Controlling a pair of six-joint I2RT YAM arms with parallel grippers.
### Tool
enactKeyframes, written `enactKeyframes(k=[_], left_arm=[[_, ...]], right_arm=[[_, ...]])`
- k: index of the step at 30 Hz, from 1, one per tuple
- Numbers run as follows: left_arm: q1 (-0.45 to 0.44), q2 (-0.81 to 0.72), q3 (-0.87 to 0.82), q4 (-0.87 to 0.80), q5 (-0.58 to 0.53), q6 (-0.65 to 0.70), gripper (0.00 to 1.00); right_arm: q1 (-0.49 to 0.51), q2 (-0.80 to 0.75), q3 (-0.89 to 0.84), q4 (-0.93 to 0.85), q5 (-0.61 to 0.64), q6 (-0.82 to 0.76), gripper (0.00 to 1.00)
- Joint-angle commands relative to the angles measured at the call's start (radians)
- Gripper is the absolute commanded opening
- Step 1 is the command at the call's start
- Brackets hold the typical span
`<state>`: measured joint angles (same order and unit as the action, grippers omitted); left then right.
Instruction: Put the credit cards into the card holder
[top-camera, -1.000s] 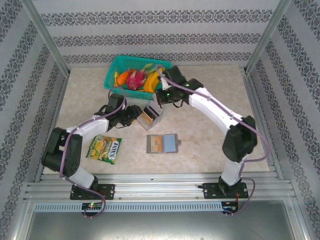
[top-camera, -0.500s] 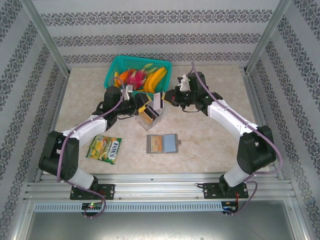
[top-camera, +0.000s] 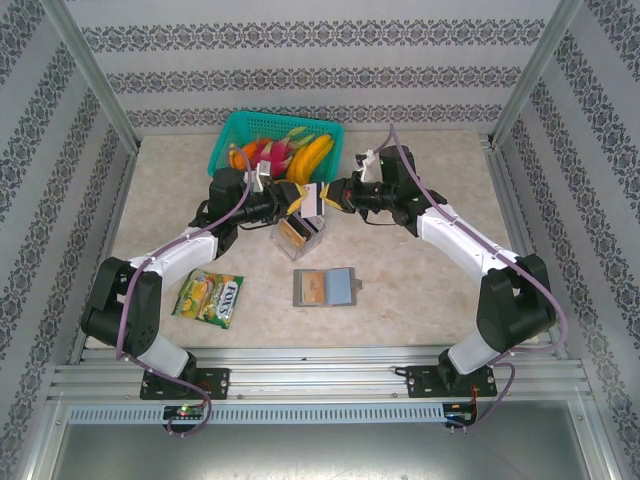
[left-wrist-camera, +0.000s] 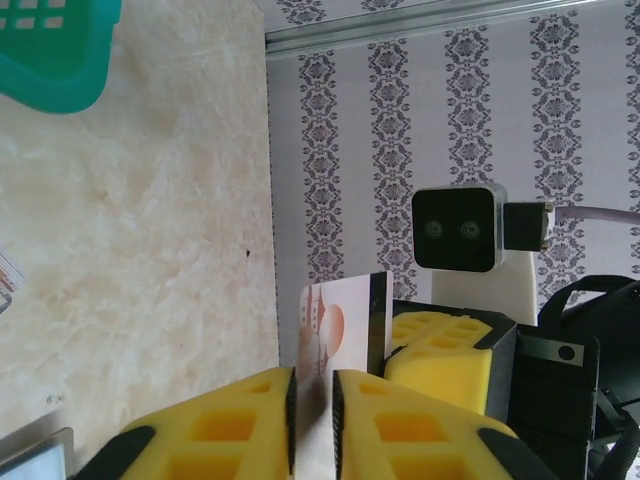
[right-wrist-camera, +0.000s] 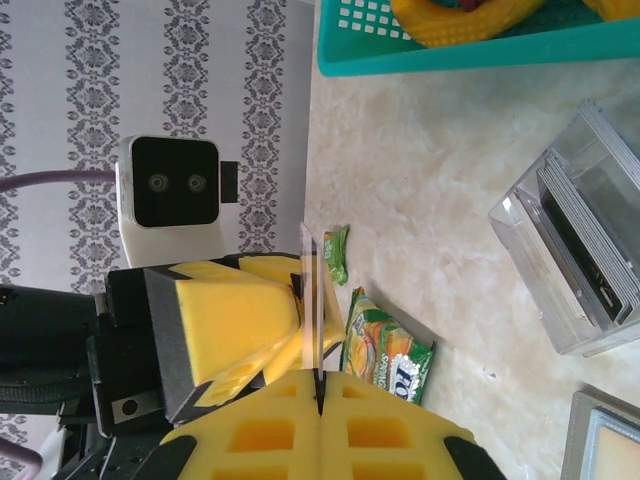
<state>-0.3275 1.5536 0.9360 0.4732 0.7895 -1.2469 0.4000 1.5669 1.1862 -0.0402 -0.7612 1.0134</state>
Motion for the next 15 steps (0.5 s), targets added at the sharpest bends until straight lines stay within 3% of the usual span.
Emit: enactKeyframes(k=[1, 5, 11, 13, 15], left_arm=[[-0.010, 0.010, 0.027, 0.067, 0.024, -0.042, 0.16], [-0.009, 0.013, 0.017, 0.071, 0.011, -0.109, 0.09], [-0.009, 0.007, -0.003, 0.057, -0.010, -0.192, 0.01], [-0.008, -0.001, -0.013, 0.036, -0.022, -0.200, 0.00], [-0.008, -0.014, -0.027, -0.004, -0.037, -0.192, 0.00]], right_arm=[[-0.010, 0.019, -0.002, 0.022, -0.034, 0.023, 0.00], [-0.020, 0.033, -0.005, 0.031, -0.036, 0.044, 0.02], [-0.029, 0.034, -0.018, 0.031, -0.033, 0.051, 0.18], [-0.034, 0.026, -0.033, 0.028, -0.026, 0.046, 0.19], [-0.040, 0.012, -0.047, 0.004, -0.009, 0.029, 0.26]])
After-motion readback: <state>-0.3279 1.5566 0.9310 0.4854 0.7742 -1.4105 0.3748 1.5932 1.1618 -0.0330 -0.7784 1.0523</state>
